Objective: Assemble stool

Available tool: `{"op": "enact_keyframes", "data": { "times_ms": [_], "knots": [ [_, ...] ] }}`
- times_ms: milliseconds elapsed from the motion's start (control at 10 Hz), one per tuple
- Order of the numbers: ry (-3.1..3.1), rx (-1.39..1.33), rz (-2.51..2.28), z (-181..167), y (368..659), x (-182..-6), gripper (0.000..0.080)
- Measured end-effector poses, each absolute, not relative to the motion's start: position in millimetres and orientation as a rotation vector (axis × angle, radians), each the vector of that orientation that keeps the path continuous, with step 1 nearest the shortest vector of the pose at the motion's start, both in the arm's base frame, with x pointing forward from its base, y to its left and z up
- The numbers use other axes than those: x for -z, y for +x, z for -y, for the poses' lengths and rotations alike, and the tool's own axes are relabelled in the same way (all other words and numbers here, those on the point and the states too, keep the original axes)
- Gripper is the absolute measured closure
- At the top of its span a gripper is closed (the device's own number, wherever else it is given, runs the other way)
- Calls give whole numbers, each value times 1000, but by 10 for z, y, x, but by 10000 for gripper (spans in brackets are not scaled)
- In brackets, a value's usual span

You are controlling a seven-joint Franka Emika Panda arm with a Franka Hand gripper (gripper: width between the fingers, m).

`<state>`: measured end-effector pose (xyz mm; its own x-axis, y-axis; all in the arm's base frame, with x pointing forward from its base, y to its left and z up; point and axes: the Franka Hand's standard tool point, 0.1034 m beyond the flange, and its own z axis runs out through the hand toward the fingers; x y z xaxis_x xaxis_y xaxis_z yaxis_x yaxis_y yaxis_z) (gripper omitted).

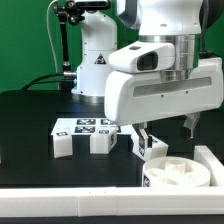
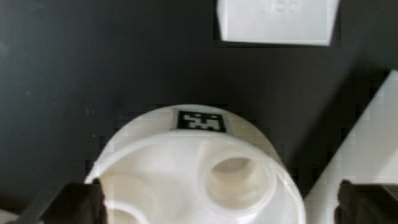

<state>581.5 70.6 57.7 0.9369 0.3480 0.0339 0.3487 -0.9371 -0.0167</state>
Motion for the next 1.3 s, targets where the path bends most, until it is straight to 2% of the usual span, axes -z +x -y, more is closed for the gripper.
{"op": "enact_keyframes", "data": {
  "times_ms": [200, 600, 900, 1300],
  "knots": [
    [-3106, 4, 254, -800, 5772, -579, 151],
    [-3138, 16, 240, -797, 5534, -404, 151],
    [-3135, -15, 294, -743, 5519, -387, 151],
    [-3143, -383, 278, -628, 5394, -341, 151]
  ]
}}
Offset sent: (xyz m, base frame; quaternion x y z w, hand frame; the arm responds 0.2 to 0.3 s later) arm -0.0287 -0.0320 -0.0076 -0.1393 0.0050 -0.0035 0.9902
